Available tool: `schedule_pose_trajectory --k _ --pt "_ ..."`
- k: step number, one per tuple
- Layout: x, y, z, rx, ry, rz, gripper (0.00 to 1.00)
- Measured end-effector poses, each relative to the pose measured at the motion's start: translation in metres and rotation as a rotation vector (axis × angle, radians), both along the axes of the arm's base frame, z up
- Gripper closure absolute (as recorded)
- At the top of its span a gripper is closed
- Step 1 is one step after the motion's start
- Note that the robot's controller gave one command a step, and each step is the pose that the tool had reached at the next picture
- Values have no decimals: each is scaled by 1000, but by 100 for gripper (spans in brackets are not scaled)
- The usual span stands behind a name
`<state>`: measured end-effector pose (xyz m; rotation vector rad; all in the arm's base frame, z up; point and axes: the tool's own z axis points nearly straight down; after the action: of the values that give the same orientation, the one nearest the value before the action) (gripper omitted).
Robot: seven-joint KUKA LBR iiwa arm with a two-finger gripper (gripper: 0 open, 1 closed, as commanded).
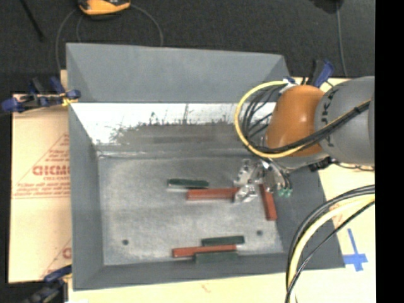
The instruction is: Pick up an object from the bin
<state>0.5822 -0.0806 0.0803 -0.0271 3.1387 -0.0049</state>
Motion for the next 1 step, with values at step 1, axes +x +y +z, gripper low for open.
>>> schedule_pose_trajectory --k 1 --pt "0 0 0 0 0 1 100"
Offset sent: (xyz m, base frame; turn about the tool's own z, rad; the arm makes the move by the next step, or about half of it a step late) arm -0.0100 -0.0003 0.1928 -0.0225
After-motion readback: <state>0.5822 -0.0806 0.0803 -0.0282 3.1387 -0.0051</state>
